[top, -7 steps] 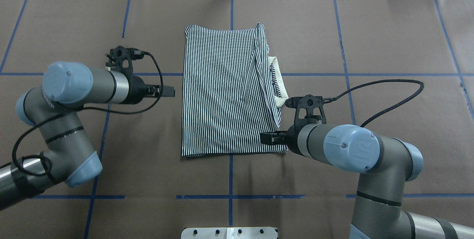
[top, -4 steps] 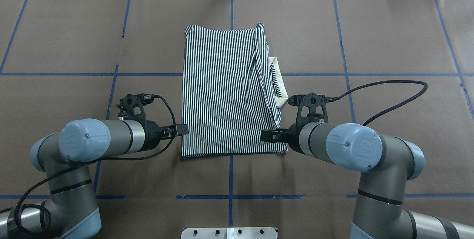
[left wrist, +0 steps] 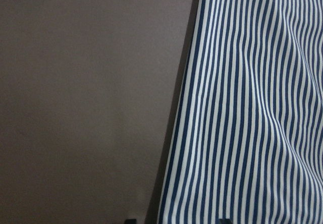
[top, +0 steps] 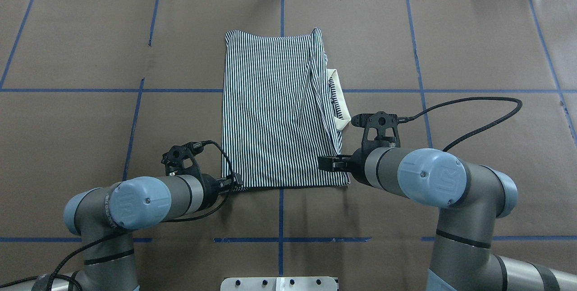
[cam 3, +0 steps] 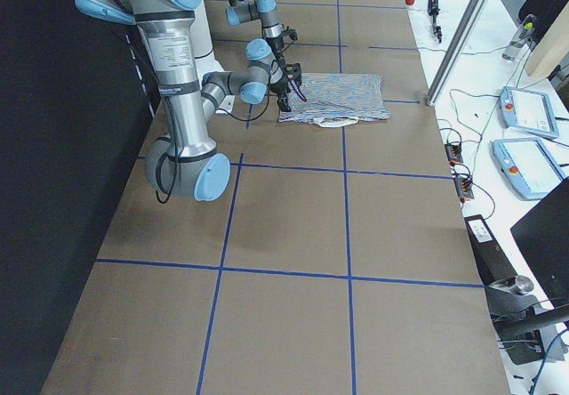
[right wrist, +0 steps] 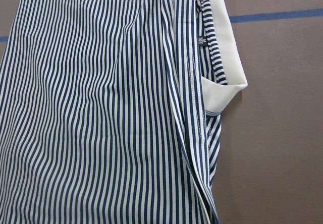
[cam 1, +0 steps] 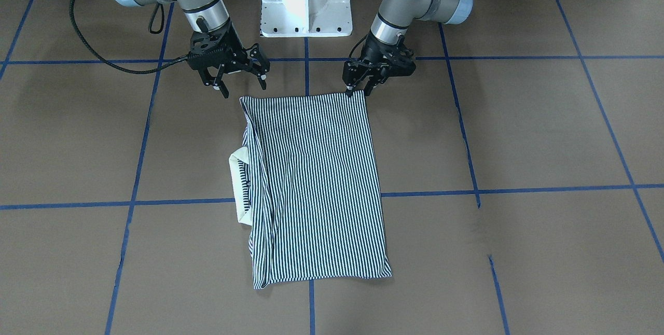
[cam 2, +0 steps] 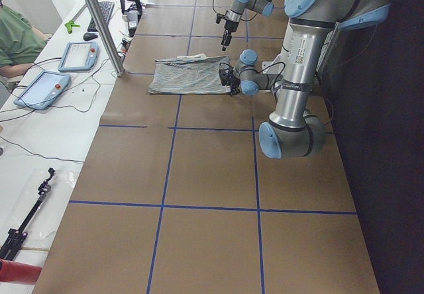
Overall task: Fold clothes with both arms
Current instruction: 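Lower both grippers to the shirt's near corners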
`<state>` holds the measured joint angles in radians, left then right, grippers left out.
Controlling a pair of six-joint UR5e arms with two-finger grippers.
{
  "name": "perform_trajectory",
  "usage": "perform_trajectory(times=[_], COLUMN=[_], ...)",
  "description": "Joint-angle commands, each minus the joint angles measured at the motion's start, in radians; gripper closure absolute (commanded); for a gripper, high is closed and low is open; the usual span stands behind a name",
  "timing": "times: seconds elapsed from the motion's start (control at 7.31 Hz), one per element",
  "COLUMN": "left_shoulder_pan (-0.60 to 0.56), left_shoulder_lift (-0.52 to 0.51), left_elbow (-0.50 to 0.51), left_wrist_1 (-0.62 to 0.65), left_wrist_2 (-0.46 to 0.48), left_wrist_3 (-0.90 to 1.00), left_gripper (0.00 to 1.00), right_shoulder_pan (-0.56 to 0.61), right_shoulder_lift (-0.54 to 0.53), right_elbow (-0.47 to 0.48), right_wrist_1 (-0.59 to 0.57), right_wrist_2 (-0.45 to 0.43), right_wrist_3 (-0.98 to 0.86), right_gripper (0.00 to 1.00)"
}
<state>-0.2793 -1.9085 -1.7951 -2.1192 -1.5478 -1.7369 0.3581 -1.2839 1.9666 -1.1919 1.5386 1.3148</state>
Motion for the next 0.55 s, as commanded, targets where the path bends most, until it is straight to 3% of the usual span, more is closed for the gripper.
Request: perform_trajectory(times=[0.0, 0.41], left_shoulder_pan=[0.003, 0.002], left_shoulder_lift=[-0.009, -0.007], left_elbow=[0.003, -0.001], left_wrist_1=[0.005, 0.005], left_wrist_2=[0.002, 0.005], left_wrist_3=[-0.003, -0.003], left_gripper=[0.47, 0.70], right_shoulder_pan=[0.001, 0.001], right_shoulder_lift=[0.000, -0.002], right_elbow=[0.000, -0.002], right_wrist_1=[0.000, 0.000], right_wrist_2=[0.000, 0.000], right_wrist_3=[0.001, 0.000], right_gripper=[0.00, 0.00])
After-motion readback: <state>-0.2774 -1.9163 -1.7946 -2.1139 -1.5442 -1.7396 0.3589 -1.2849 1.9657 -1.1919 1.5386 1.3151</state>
